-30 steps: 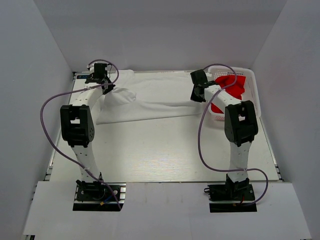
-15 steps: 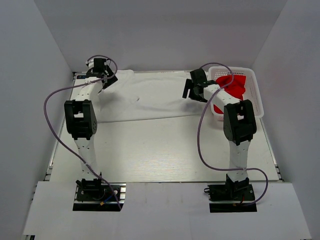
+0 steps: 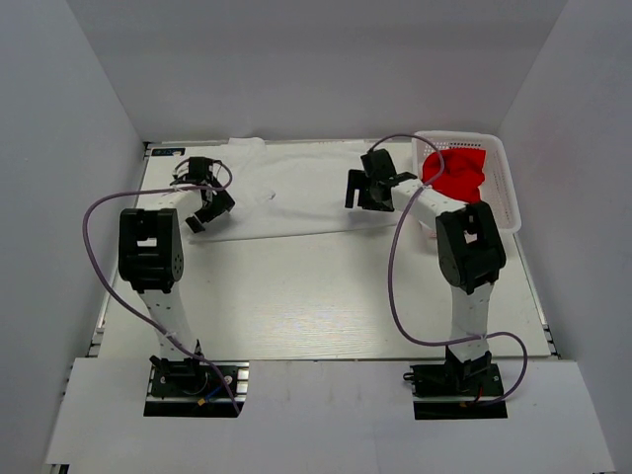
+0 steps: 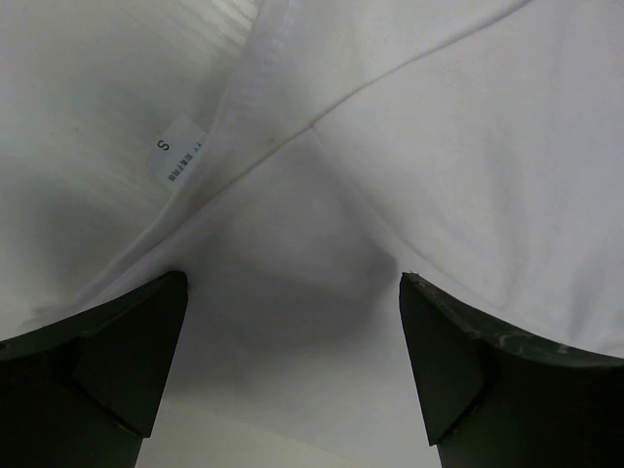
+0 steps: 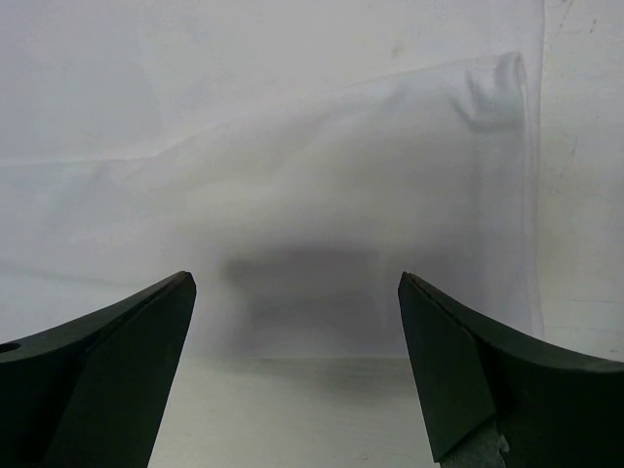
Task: Fold and stack the t-shirts
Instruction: Fold the flattened tshirt in 1/3 of the way, then grap the side of the flattened tshirt furthest away from the robot with both arms
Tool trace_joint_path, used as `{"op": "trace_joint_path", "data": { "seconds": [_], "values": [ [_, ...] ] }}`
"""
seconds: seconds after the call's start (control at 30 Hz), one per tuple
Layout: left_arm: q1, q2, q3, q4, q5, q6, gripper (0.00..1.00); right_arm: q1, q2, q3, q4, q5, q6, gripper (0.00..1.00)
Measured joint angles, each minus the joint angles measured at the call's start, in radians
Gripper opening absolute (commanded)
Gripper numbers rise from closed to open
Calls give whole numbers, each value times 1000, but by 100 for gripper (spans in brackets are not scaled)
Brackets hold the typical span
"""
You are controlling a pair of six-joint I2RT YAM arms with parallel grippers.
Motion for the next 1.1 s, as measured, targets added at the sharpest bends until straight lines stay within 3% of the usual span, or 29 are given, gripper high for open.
{"op": "trace_joint_path", "data": {
  "seconds": [0.27,0.57,0.73,0.93,1.1],
  "values": [
    [0,-19,-45,-16,-42,-66,100,2,-1,-133,114,11,18,90],
    [2,-338,-425,-37,-28,-134,100,65,-286,-534,238,32,89,90],
    [2,-526,-592,-218,-45,-193,100,153,-396,-642,191,50,119,90],
    [2,-633,-569,-334,-80,-236,100,232,-481,-651,80,84,135,90],
    [1,-628,-388,-319,-93,-231,100,233,-500,-563,51,155,114,90]
  ]
}}
